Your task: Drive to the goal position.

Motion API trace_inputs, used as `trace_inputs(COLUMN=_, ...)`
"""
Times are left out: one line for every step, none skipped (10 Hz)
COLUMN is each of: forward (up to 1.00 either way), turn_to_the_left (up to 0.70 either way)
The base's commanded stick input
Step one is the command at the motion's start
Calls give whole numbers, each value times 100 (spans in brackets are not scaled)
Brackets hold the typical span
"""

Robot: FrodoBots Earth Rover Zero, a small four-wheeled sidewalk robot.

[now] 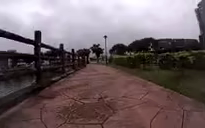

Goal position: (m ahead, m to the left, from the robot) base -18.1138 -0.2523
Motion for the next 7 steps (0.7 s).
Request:
trace_inputs(forward=0, turn_to_the_left=-100)
trace_inputs(forward=0, turn_to_the_left=-100)
trace_inputs(forward=0, turn_to_the_left=-100)
trace_inputs(forward=0, turn_to_the_left=-100)
trace_inputs(forward=0, turn_to_the_left=-100)
trace_inputs(forward=0, turn_to_the_left=-100)
trace_inputs(forward=0, turn_to_the_left=-100)
